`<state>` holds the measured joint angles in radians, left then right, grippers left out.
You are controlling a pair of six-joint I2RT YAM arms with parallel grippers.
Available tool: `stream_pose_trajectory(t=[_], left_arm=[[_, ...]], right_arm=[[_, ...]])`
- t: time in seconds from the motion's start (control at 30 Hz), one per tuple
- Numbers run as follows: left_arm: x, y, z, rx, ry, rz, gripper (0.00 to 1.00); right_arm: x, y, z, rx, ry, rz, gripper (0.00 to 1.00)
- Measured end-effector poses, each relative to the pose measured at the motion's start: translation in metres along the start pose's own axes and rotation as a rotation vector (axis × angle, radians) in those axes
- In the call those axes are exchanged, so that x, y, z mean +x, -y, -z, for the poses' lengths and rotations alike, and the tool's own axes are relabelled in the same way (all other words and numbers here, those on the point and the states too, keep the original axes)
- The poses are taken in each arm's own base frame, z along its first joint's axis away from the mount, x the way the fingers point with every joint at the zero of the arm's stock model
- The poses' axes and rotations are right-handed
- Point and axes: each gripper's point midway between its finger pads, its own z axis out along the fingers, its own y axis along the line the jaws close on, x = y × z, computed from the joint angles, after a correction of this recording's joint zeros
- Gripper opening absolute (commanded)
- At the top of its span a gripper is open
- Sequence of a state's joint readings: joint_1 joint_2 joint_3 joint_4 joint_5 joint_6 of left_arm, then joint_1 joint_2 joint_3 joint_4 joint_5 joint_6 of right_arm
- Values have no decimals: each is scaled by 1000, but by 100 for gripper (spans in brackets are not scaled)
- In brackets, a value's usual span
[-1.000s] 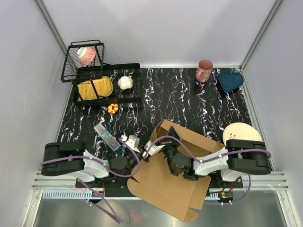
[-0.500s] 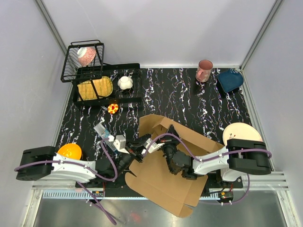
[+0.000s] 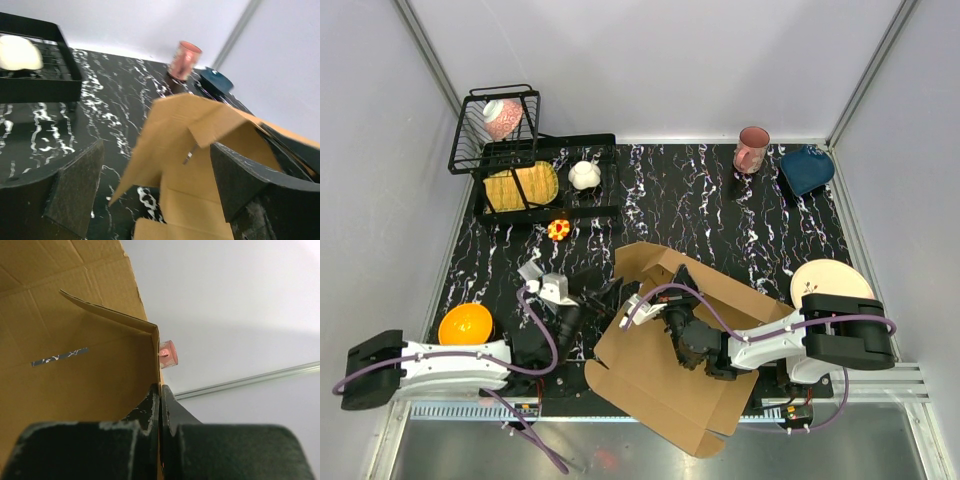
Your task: Fold the paper box
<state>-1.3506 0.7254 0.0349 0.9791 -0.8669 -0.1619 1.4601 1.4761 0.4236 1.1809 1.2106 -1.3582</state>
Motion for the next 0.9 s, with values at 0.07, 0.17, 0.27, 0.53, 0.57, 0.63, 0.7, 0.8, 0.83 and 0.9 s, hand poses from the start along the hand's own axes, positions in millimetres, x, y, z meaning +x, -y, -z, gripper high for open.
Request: stream_pose_trajectory(t=[0.07,0.17,0.27,0.53,0.57,0.63,0.7,0.8,0.83,0.9], left_arm=[[-7,-17,-4,-65,23,8,88],[-15,-33,-8,-120,53,32,87],[-16,-47,-14,-155,61,19,86],[47,-53,-25,-91,-139,-136,83],[56,-53,-25,-83,-166,-150,82],[73,-53,-24,-68,-213,-173,83],[86,-54,-24,-63,-244,-186,83],[95,-55,-26,-62,-255,-187,83],[97,-56,-27,-64,-255,-187,83],[100,-59,-28,-70,-261,-191,82]], right_arm=[[0,-1,0,-2,0,6,0],[0,-1,0,-3,0,6,0],[0,-3,0,-9,1,8,0],[0,-7,0,-39,13,3,0],[0,-6,1,-39,13,-2,0],[0,-6,1,-40,13,-8,0],[1,-6,1,-42,13,-9,0],[1,-5,1,-45,13,-8,0],[1,-5,1,-45,13,-11,0],[1,-4,2,-47,13,-16,0]])
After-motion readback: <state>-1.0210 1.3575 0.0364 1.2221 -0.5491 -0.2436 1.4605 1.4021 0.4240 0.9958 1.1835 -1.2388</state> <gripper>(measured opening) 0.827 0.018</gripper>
